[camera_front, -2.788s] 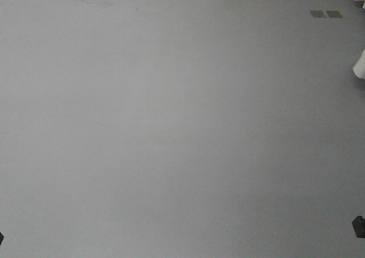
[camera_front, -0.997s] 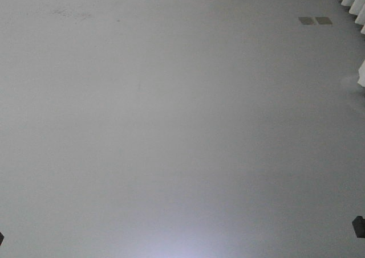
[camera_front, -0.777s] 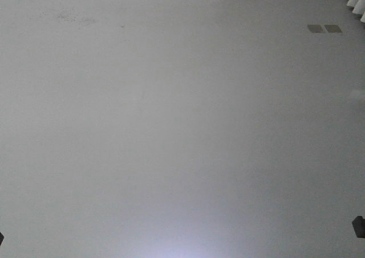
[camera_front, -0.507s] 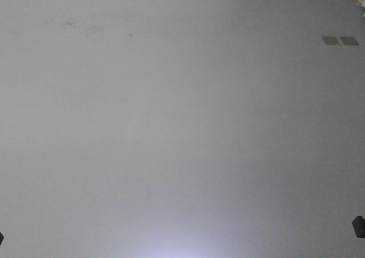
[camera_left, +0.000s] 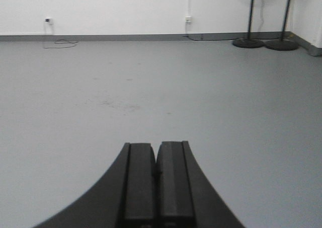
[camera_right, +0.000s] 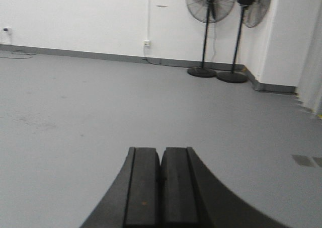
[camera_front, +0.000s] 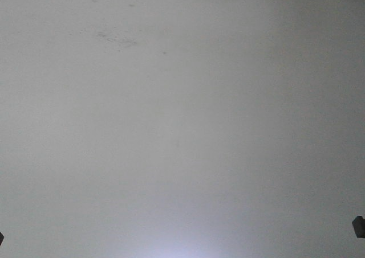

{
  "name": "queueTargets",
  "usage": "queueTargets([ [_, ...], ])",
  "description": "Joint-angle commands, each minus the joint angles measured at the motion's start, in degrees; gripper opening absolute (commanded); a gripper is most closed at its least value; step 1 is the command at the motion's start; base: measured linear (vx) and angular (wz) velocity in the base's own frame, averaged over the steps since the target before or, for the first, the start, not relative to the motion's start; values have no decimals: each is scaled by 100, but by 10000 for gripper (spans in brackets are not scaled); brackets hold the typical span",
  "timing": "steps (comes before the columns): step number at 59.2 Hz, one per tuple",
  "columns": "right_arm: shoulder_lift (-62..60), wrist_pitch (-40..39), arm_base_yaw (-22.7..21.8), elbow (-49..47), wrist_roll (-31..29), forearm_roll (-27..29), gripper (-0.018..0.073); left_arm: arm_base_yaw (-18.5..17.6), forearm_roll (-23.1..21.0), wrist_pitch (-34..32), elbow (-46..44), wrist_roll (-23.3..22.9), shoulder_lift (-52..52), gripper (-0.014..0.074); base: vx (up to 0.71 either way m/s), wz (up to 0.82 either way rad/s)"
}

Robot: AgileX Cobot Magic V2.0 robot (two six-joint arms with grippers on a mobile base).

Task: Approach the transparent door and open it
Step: 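Drive the base forward across the grey floor toward the glass door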

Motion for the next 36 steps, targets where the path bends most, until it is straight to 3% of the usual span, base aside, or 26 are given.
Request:
queueTargets([
  [1, -84, -489, 5, 69, -51, -28, -8, -21, -38, -482, 178, -55, -62, -6, 57, 36],
  [36, -84, -489, 5, 69, -51, -28, -8, -21, -38, -482, 178, -55, -62, -6, 60, 37],
])
